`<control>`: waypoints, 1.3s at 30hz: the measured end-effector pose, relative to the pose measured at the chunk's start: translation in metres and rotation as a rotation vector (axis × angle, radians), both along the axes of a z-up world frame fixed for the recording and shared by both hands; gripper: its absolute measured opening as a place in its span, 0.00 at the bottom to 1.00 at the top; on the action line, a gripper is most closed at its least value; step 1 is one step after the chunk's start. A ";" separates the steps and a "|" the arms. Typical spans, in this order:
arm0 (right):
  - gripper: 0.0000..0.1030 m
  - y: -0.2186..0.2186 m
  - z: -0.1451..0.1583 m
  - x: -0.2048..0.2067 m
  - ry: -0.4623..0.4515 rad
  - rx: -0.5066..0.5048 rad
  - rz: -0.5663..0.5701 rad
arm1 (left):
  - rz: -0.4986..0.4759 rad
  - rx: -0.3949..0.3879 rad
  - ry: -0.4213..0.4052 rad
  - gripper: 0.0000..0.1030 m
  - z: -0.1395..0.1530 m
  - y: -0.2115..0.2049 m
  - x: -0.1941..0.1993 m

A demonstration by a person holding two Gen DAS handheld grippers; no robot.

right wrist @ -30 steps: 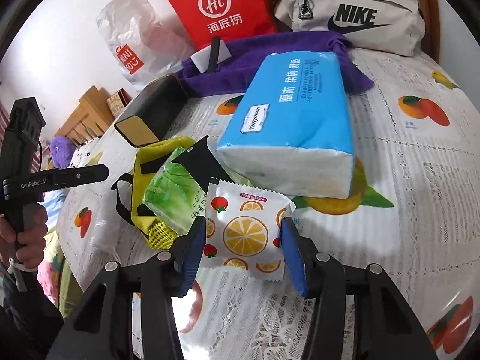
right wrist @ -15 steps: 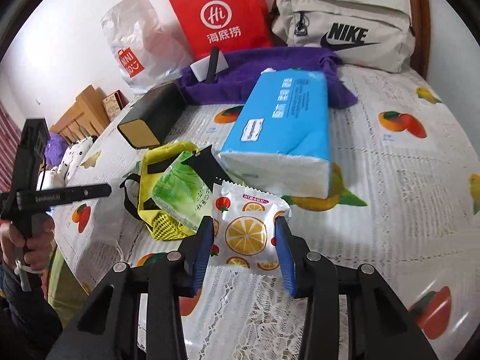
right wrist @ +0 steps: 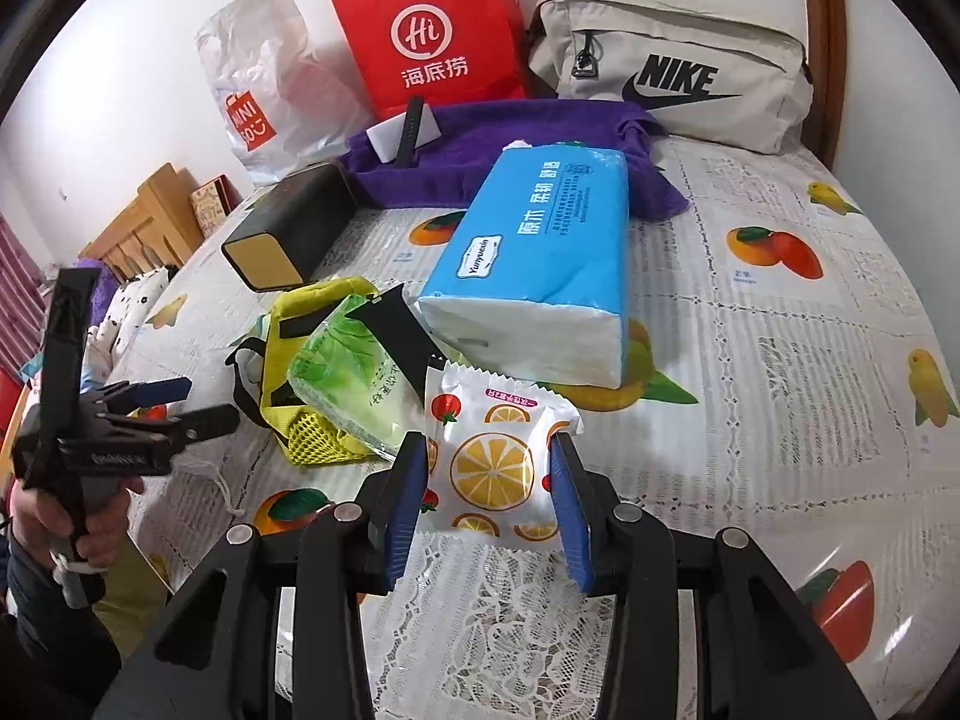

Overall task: Organize soft objects
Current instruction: 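Grasp the white mesh bag with the left tool while the right tool grasps the orange-print packet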

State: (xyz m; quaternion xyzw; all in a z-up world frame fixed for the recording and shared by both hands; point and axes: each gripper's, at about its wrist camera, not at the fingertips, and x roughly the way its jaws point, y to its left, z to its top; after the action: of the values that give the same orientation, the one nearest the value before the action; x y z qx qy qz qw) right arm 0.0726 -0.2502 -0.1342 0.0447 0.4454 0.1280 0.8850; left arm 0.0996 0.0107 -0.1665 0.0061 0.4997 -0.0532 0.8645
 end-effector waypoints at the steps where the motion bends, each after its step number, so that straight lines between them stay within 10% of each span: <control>1: 0.40 0.000 0.000 -0.001 0.001 0.000 0.000 | -0.006 0.031 -0.009 1.00 -0.002 -0.003 -0.001; 6: 0.40 -0.001 0.001 -0.006 -0.010 -0.024 -0.003 | 0.001 0.043 -0.057 1.00 -0.002 -0.004 -0.007; 13: 0.40 -0.003 -0.016 -0.008 0.003 -0.087 -0.048 | 0.032 0.022 -0.134 0.61 0.005 0.010 -0.010; 29: 0.47 0.004 -0.038 -0.009 -0.071 -0.131 -0.075 | 0.008 0.021 -0.183 0.58 0.003 0.009 -0.005; 39: 0.55 0.008 -0.036 -0.005 -0.048 -0.117 -0.075 | 0.010 -0.040 -0.157 0.09 0.010 0.016 -0.003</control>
State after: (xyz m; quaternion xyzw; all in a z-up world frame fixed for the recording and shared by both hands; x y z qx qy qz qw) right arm 0.0680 -0.2422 -0.1707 0.0065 0.4286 0.0697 0.9008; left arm 0.0970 0.0271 -0.1567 -0.0096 0.4294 -0.0585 0.9012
